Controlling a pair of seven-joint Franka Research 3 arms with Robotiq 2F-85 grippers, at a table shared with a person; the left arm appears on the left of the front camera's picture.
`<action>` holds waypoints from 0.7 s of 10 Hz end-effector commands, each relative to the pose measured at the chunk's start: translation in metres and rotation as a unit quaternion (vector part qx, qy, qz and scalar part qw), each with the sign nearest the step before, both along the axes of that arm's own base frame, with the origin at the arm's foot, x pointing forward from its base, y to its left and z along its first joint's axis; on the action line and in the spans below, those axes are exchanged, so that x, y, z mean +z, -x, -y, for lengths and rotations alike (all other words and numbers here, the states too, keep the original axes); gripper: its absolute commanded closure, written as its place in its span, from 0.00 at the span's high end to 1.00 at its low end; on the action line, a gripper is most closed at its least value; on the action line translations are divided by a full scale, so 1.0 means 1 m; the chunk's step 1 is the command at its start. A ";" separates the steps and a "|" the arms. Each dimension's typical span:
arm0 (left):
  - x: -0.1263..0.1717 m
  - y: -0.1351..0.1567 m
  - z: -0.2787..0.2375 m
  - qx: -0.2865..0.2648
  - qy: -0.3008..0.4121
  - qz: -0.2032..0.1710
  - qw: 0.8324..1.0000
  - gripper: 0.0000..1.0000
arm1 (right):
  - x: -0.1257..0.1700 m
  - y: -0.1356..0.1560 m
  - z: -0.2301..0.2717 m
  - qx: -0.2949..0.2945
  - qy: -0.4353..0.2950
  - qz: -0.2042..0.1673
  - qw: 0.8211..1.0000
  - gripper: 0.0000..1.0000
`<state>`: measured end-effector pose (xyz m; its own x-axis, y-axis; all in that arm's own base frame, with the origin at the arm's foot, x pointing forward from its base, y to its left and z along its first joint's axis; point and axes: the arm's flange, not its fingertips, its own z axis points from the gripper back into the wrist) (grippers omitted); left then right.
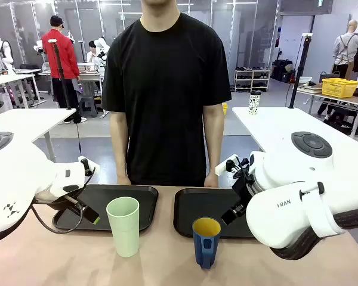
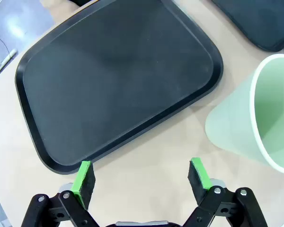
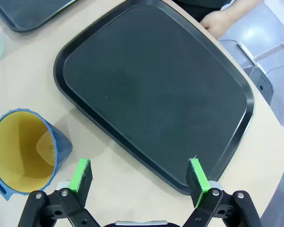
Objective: Sort and store the cups by type.
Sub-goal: Pick up the Reusable plastic cup.
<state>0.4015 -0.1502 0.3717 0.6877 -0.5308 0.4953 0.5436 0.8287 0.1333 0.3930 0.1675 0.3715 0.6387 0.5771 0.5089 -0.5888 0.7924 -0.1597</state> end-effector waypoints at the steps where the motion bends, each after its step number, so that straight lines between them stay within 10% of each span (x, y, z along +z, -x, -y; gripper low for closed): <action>1: 0.000 0.000 0.000 0.000 0.000 0.000 1.000 1.00 | 0.000 0.000 0.000 0.000 0.000 0.000 1.000 1.00; 7: 0.000 0.000 0.000 0.000 0.000 0.000 1.000 1.00 | 0.000 0.000 0.000 0.000 0.000 0.000 1.000 1.00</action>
<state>0.4013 -0.1508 0.3717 0.6870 -0.5318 0.4952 0.5445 0.8280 0.1337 0.3929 0.1677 0.3715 0.6371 0.5794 0.5083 -0.5903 0.7909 -0.1615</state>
